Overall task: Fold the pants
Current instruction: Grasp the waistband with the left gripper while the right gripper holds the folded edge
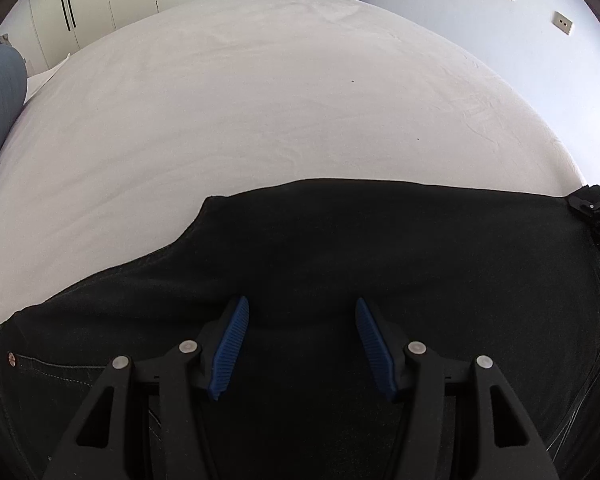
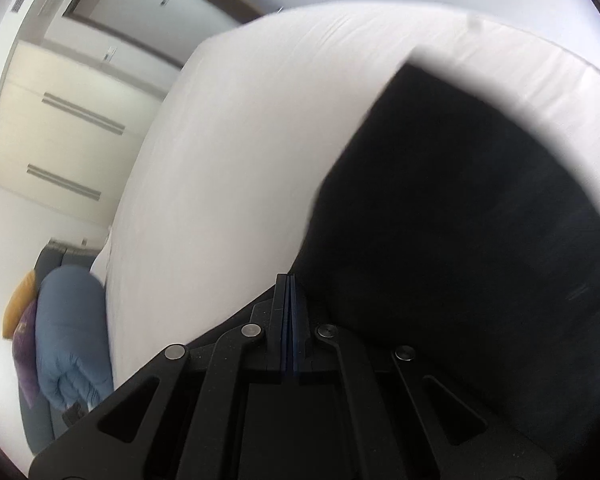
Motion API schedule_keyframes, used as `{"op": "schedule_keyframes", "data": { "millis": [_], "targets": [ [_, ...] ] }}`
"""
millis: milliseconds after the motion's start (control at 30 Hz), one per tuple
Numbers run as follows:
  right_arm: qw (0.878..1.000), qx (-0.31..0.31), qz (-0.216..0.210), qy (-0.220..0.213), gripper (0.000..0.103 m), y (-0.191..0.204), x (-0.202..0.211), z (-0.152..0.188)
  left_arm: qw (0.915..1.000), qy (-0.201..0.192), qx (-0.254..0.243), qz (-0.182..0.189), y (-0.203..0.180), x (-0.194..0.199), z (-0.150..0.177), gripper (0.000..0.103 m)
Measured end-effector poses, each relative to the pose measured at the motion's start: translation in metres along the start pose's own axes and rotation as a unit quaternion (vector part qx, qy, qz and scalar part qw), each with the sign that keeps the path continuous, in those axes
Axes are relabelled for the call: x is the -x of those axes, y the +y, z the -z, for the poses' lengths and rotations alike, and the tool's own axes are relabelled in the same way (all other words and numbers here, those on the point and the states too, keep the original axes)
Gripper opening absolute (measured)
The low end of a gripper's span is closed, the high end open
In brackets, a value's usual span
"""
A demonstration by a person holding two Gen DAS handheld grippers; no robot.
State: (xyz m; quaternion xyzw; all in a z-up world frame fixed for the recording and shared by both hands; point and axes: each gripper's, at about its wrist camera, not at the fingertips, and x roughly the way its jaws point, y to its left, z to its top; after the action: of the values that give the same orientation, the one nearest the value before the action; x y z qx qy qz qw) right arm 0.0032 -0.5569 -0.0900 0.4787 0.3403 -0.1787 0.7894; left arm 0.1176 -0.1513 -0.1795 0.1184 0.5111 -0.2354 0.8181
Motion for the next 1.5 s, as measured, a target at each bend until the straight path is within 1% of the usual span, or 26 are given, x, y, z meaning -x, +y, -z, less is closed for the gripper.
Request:
{"op": "schedule_keyframes", "data": {
  "millis": [67,133,167,200,233,300,333,400,467,533,567,633,733,800,833,900,933,1033,1100,1133,1167,1200,1267,1300,1433,1500],
  "targets": [
    [0.998,-0.005,0.048,-0.041,0.0,-0.013,0.028,-0.021,1.0,0.0,-0.001,-0.002,-0.004,-0.004,-0.009,0.06],
    [0.992,0.005,0.099,-0.078,0.0,-0.005,0.051,-0.025,1.0,0.0,0.0,-0.003,-0.016,-0.008,-0.019,0.06],
    [0.991,0.012,0.101,-0.09,0.009,0.003,0.061,-0.024,1.0,0.0,-0.001,-0.003,-0.018,-0.007,-0.018,0.06],
    [0.993,0.021,0.081,-0.086,0.009,0.013,0.066,-0.021,1.0,-0.001,-0.001,-0.004,-0.019,-0.007,-0.019,0.06],
    [0.996,0.033,0.043,-0.07,0.009,0.026,0.065,-0.013,1.0,-0.001,-0.002,-0.005,-0.016,-0.006,-0.02,0.06],
    [0.996,0.075,-0.04,-0.001,0.009,0.082,0.039,0.032,1.0,-0.003,-0.005,-0.007,-0.013,-0.001,-0.012,0.06],
    [0.992,0.1,-0.072,0.04,0.009,0.102,0.028,0.053,1.0,-0.004,-0.005,-0.007,-0.012,0.001,-0.01,0.06],
    [0.973,0.136,-0.128,0.132,0.009,0.138,-0.002,0.107,1.0,-0.006,-0.002,-0.004,-0.01,0.004,-0.007,0.06],
    [0.955,0.161,-0.141,0.204,0.009,0.157,-0.037,0.157,1.0,-0.007,-0.002,-0.002,-0.01,0.005,-0.005,0.06],
    [0.941,0.187,-0.104,0.262,0.008,0.155,-0.067,0.201,1.0,-0.008,-0.003,-0.001,-0.009,0.006,-0.004,0.06],
    [0.942,0.191,-0.078,0.264,0.0,0.146,-0.075,0.207,1.0,-0.008,-0.003,0.001,-0.008,0.006,-0.003,0.06],
    [0.949,0.166,-0.093,0.251,0.0,0.131,-0.076,0.197,0.9999,-0.01,0.0,0.005,-0.006,0.007,-0.001,0.06],
    [0.971,0.165,-0.023,0.174,0.0,0.107,-0.046,0.155,0.9998,-0.018,0.002,0.009,-0.004,0.01,0.002,0.06],
    [0.982,0.133,0.027,0.129,0.0,0.087,-0.03,0.125,0.9997,-0.023,0.007,0.009,-0.003,0.016,0.003,0.059],
    [0.985,0.121,0.048,0.115,0.0,0.081,-0.027,0.115,0.9996,-0.025,0.009,0.008,-0.001,0.022,0.004,0.054],
    [0.982,0.139,0.081,0.099,0.001,0.09,-0.028,0.115,0.9989,-0.046,0.01,0.008,0.004,0.039,0.008,0.053],
    [0.979,0.158,0.084,0.097,0.005,0.082,-0.023,0.107,0.9984,-0.056,0.012,0.006,0.009,0.045,0.01,0.053],
    [0.966,0.208,0.089,0.123,0.005,0.103,-0.045,0.136,0.9985,-0.039,0.039,-0.003,0.042,0.034,0.013,0.051],
    [0.961,0.234,0.11,0.097,0.004,0.113,-0.054,0.147,0.9964,-0.031,0.073,0.03,0.078,0.023,0.018,0.038],
    [0.961,0.236,0.112,0.093,0.004,0.121,-0.061,0.151,0.9943,-0.03,0.086,0.055,0.095,0.022,0.02,0.02],
    [0.963,0.23,0.107,0.093,0.004,0.128,-0.066,0.161,0.9931,-0.023,0.095,0.064,0.109,0.023,0.021,0.006],
    [0.965,0.221,0.102,0.096,0.001,0.108,-0.055,0.145,0.9922,-0.018,0.103,0.068,0.124,0.024,0.022,0.005],
    [0.968,0.206,0.094,0.105,0.0,0.091,-0.047,0.136,0.9836,-0.01,0.121,0.134,0.15,0.025,0.027,0.006],
    [0.971,0.197,0.087,0.107,0.0,0.089,-0.049,0.134,0.9812,-0.009,0.122,0.15,0.158,0.027,0.029,0.006],
    [0.972,0.19,0.084,0.106,0.0,0.082,-0.058,0.138,0.985,-0.012,0.112,0.131,0.185,0.04,0.034,0.006],
    [0.97,0.204,0.089,0.103,0.0,0.079,-0.043,0.134,0.9874,-0.012,0.111,0.112,0.203,0.045,0.038,0.006]
  ]
}}
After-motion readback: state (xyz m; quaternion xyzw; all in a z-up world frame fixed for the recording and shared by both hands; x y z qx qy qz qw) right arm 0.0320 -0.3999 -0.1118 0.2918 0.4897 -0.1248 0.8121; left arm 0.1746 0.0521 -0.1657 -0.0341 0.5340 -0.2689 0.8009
